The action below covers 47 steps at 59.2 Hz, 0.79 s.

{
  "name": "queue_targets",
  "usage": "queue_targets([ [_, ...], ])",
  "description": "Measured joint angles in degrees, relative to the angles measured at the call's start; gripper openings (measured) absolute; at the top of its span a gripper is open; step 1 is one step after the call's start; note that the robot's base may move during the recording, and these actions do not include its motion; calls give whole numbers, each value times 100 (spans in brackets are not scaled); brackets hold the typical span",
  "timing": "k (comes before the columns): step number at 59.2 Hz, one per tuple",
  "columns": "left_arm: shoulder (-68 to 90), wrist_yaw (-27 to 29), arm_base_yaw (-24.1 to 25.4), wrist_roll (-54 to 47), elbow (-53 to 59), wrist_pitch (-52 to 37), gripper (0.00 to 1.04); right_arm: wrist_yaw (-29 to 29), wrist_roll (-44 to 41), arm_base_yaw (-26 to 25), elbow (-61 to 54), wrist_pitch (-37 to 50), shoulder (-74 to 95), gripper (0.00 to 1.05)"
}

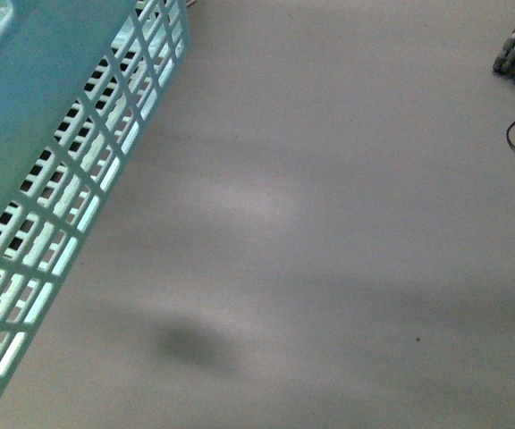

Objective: Pick lemon and mango into basket

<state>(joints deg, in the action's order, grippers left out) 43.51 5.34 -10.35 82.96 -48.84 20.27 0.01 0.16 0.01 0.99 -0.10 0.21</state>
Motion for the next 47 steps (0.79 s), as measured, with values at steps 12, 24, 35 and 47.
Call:
queue_targets([
  [12,0,4,0,-7,-4,0,7,0,2,0,0,0,0,96],
  [24,0,-2,0,-7,-15,0,7,0,-2,0,0,0,0,96],
  [35,0,2,0,-2,-17,0,7,0,0,0,0,0,0,96],
  [47,0,4,0,-13,-20,0,7,2,2,0,0,2,0,96],
])
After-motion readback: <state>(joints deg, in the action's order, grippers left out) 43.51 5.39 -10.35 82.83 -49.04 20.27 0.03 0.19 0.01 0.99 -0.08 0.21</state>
